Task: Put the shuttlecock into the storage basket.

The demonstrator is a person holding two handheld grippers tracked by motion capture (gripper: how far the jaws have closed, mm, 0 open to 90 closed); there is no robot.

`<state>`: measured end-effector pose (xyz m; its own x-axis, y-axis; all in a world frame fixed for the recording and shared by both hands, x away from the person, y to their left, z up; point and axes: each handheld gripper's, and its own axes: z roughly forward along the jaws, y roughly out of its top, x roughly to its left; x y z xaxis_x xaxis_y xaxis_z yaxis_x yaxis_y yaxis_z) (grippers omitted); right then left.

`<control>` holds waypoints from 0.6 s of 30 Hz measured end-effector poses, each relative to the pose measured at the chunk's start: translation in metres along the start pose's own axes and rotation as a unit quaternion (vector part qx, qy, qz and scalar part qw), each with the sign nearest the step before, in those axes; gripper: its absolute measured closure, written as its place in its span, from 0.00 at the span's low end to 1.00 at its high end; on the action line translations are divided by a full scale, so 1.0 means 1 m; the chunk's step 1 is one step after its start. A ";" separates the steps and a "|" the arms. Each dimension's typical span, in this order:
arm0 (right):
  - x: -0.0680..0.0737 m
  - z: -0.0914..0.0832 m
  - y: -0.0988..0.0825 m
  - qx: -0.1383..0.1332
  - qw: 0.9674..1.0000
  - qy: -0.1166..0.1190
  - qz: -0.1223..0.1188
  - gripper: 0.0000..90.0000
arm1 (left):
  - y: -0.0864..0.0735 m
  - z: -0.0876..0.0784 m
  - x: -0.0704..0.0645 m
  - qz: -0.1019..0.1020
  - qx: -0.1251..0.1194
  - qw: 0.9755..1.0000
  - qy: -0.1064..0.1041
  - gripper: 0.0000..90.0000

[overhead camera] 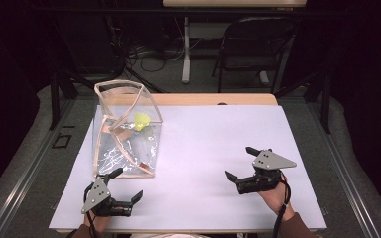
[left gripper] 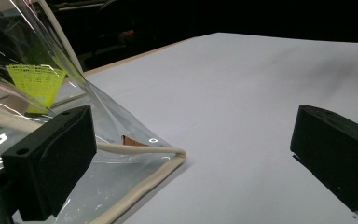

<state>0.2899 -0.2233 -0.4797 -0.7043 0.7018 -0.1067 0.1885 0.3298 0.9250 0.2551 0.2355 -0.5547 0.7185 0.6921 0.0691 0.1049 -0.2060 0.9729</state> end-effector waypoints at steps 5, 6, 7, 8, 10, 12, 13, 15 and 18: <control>0.002 -0.003 -0.009 -0.001 1.000 -0.002 -0.007 0.00 | 0.000 0.000 0.000 0.000 0.001 1.000 0.000 0.00; 0.002 -0.004 -0.011 -0.001 1.000 -0.001 -0.007 0.00 | 0.000 0.000 0.000 0.001 0.001 1.000 -0.001 0.00; 0.003 -0.005 -0.013 0.000 1.000 -0.001 -0.008 0.00 | 0.000 0.000 0.000 0.000 0.001 1.000 -0.001 0.00; 0.003 -0.006 -0.014 0.001 1.000 -0.001 -0.009 0.00 | 0.000 0.000 0.000 0.001 0.001 1.000 0.000 0.00; 0.004 -0.007 -0.018 -0.002 1.000 -0.001 -0.009 0.00 | 0.000 0.000 0.000 0.001 0.001 1.000 -0.001 0.00; 0.004 -0.009 -0.021 -0.002 1.000 -0.002 -0.011 0.00 | 0.000 0.000 0.000 0.001 0.001 1.000 -0.001 0.00; 0.005 -0.010 -0.023 -0.003 1.000 -0.001 -0.012 0.00 | 0.000 0.000 0.000 0.001 0.001 1.000 -0.001 0.00; 0.005 -0.011 -0.027 -0.001 1.000 -0.001 -0.013 0.00 | 0.000 0.001 0.000 0.000 0.001 1.000 -0.001 0.00; 0.006 -0.014 -0.033 0.002 1.000 -0.004 -0.017 0.00 | 0.000 0.001 0.000 0.001 0.003 1.000 -0.001 0.00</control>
<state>0.2699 -0.2382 -0.5059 -0.7054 0.6947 -0.1404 0.1673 0.3556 0.9195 0.2556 0.2351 -0.5552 0.7201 0.6903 0.0706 0.1071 -0.2111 0.9716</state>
